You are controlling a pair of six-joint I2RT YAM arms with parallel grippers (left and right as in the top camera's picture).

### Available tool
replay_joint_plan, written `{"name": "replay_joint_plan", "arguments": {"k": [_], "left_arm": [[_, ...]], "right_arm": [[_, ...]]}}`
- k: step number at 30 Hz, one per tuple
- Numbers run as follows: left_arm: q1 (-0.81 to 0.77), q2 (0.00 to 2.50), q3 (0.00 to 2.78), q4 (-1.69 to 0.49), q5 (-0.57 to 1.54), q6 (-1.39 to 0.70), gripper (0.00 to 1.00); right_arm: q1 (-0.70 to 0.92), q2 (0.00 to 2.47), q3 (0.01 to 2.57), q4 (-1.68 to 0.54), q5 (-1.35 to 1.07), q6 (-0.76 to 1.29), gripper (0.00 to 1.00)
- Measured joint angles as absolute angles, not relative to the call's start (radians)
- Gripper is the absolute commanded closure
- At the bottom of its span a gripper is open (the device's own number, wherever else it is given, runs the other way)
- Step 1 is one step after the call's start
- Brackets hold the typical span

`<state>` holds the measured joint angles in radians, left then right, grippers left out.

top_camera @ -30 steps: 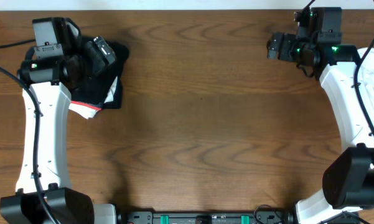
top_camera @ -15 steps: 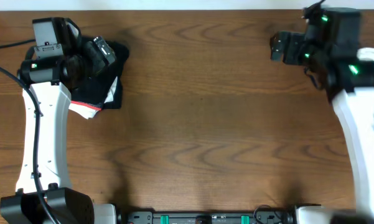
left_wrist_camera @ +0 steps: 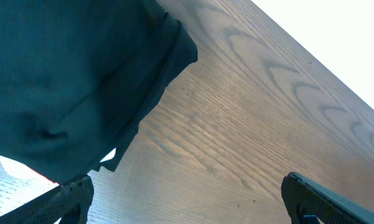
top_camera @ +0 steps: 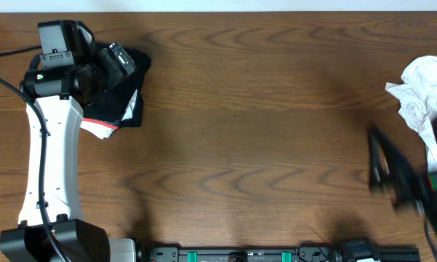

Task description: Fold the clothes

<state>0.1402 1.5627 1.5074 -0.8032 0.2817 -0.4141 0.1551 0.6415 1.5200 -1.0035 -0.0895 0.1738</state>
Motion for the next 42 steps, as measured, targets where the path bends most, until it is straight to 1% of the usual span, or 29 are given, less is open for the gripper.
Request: {"name": "replay_joint_plan", "arguments": {"k": [5, 11, 14, 18, 26, 34, 38, 42], "left_arm": [[0.140, 1.563, 1.507, -0.803, 0.282, -0.414, 0.02], [0.140, 1.563, 1.507, -0.804, 0.282, -0.414, 0.02], [0.140, 1.563, 1.507, -0.804, 0.282, -0.414, 0.02], [0.140, 1.563, 1.507, -0.804, 0.282, -0.414, 0.02], [0.140, 1.563, 1.507, -0.804, 0.282, -0.414, 0.02], [0.140, 1.563, 1.507, -0.804, 0.282, -0.414, 0.02], [0.140, 1.563, 1.507, -0.804, 0.282, -0.414, 0.02], [0.140, 1.563, 1.507, -0.804, 0.282, -0.414, 0.02]], "right_arm": [[0.155, 0.454, 1.479, -1.094, -0.089, 0.174, 0.01], [0.155, 0.255, 1.319, -1.085, -0.089, 0.175, 0.01], [0.155, 0.177, 1.194, -1.030, -0.088, 0.175, 0.01], [0.155, 0.110, 1.028, -0.912, -0.073, 0.176, 0.01], [0.154, 0.019, 0.662, -0.577, -0.024, 0.177, 0.01], [0.125, 0.016, 0.352, -0.160, 0.008, 0.178, 0.01], [0.116, 0.015, 0.223, -0.041, 0.023, 0.178, 0.01], [0.101, 0.015, 0.134, 0.018, 0.047, 0.178, 0.01]]}}
